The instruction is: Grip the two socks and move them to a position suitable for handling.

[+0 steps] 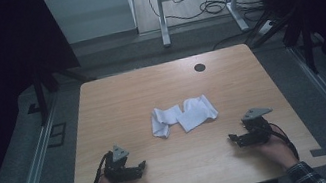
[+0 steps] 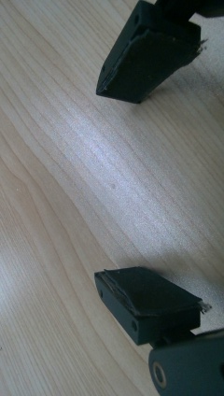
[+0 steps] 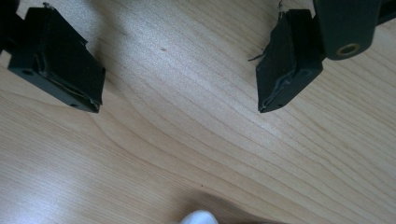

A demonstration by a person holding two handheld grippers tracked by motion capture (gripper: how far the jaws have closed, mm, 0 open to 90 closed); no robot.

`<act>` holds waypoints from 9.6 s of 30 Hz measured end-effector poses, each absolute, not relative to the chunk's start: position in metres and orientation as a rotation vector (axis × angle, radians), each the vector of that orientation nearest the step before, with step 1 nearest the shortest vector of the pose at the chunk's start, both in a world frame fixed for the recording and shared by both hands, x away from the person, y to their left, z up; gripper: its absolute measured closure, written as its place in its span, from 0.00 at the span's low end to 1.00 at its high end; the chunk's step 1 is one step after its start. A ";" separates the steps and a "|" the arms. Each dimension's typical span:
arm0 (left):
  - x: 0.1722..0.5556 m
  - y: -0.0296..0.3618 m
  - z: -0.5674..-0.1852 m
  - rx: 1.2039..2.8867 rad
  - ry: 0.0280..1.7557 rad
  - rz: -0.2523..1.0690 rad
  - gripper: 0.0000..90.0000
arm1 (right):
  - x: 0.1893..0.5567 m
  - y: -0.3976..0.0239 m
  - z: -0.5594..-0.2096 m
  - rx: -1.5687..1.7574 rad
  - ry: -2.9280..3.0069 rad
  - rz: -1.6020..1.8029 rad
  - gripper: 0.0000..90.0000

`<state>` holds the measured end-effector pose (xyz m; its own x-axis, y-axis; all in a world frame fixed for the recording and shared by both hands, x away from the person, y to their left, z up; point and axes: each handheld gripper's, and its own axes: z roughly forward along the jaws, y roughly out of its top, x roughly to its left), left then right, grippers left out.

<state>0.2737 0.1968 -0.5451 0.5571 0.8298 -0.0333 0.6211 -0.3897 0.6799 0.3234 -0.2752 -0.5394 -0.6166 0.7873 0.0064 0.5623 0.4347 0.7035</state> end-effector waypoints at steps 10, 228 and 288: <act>0.274 0.197 -0.545 2.141 1.159 0.414 0.12 | 0.323 -0.275 -0.539 1.158 2.370 0.977 0.17; 0.393 0.025 -0.522 2.140 0.988 0.345 0.71 | 0.420 -0.329 -0.510 1.397 2.168 0.912 0.76; 0.318 0.104 -0.490 2.154 0.942 0.354 0.95 | 0.352 -0.274 -0.483 1.194 2.340 1.082 0.89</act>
